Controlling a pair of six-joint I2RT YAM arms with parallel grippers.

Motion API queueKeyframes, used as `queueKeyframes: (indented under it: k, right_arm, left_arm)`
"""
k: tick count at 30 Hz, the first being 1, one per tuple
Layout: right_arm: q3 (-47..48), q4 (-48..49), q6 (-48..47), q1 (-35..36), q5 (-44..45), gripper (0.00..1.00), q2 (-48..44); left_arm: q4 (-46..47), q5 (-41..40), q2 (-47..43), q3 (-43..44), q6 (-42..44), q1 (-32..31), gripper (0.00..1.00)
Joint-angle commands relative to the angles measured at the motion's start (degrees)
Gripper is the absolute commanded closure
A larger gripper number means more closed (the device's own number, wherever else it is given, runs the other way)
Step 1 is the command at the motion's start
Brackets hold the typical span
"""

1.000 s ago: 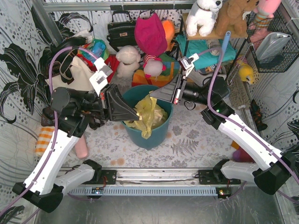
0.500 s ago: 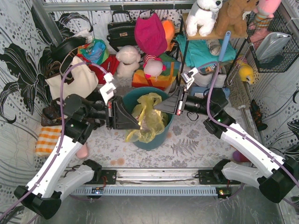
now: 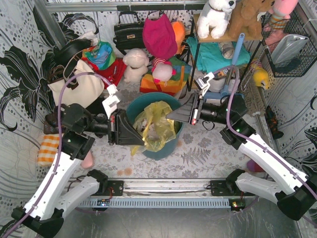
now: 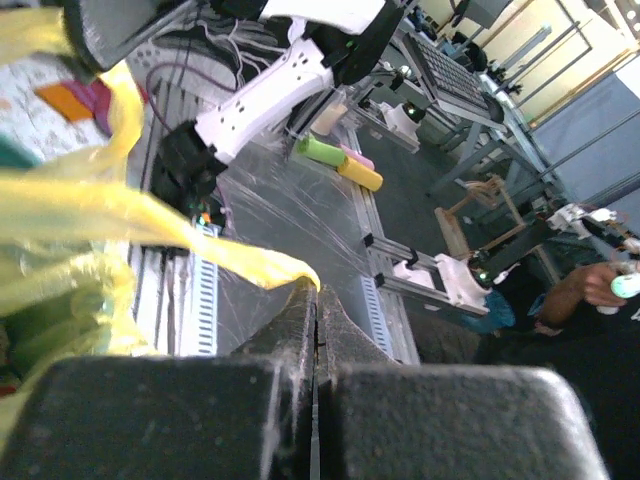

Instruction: Tie the trash bag

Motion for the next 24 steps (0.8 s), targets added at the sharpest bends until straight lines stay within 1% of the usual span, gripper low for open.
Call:
queueKeyframes:
  k: [1,7,10,13,16,20,22,24]
  right_arm:
    - [9.0,1.6,-0.2,-0.2,0.0,1.00,3.1]
    - [19.1,-0.7,-2.4,-0.5,2.3,1.00,8.5]
    - [21.9,-1.7,-3.0,-1.3,2.6,1.00,10.1]
    - [22.9,-2.3,-3.1,-2.2,2.7,1.00,10.8]
    - [21.8,-3.4,-3.7,-2.5,3.3,1.00,10.5]
    - [16.0,-3.5,-3.7,-2.5,4.1,1.00,7.6]
    - [12.4,-3.5,-3.5,-2.5,4.5,1.00,5.5]
    - [8.8,-3.6,-3.2,-2.5,4.5,1.00,2.8]
  left_arm:
    - [3.2,-0.9,2.4,9.5,0.4,0.2,1.00]
    - [4.7,-6.4,9.2,20.4,0.2,0.2,1.00]
    - [4.5,-7.4,11.2,23.2,0.8,0.3,1.00]
    - [4.8,-7.7,12.3,24.2,0.7,0.3,1.00]
    - [5.9,-7.6,12.1,23.1,-0.1,0.3,1.00]
    - [6.5,-7.6,10.3,19.2,0.0,0.4,1.00]
    - [7.5,-7.6,9.1,15.1,-0.4,0.3,1.00]
    - [11.2,-6.9,7.4,10.5,-3.2,0.3,1.00]
